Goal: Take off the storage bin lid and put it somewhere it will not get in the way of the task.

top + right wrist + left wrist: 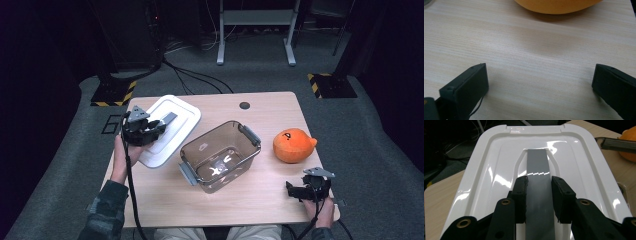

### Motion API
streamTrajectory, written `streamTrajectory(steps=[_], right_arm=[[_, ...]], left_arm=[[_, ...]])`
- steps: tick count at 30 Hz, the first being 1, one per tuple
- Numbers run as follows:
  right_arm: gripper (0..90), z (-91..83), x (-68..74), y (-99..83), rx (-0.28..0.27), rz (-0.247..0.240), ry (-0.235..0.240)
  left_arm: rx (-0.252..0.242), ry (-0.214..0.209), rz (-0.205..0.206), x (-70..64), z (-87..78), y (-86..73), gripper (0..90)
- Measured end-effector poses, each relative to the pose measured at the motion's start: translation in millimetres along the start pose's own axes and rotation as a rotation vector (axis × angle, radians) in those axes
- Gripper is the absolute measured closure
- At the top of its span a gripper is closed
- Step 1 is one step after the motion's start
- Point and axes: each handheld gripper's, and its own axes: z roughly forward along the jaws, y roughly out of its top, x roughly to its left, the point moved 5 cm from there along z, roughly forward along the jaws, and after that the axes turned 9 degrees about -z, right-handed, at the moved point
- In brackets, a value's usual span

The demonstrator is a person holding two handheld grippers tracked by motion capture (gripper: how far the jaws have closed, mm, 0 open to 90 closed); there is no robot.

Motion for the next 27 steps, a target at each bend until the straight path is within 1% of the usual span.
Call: streamTrajectory(steps=[9,16,18,20,25,27], right_arm=[[0.0,0.0,0.0,0.0,0.001,0.000,0.000],[0.0,0.0,0.0,0.0,0.000,0.000,0.000],[0.0,0.0,0.0,0.0,0.000,0.000,0.000],[0.0,0.0,0.0,0.0,0.000,0.000,0.000],[0.0,0.0,0.0,0.0,0.000,0.000,-0.001],[0.0,0.0,0.0,0.0,0.001,0.001,-0.001]], left_arm=[[0.000,0.036,-0.037,17.0,-3.1,-7.5,66.1],[0.010,0.058,-0.069,29.0,-1.2,-17.6,66.1],[0.015,0.064,-0.073,32.4,-0.8,-20.4,66.2],[0.024,0.064,-0.085,35.1,-0.2,-23.5,66.2],[0.028,0.074,-0.098,39.7,3.4,-30.3,66.2],[0.038,0.077,-0.103,41.1,5.1,-33.7,66.2]])
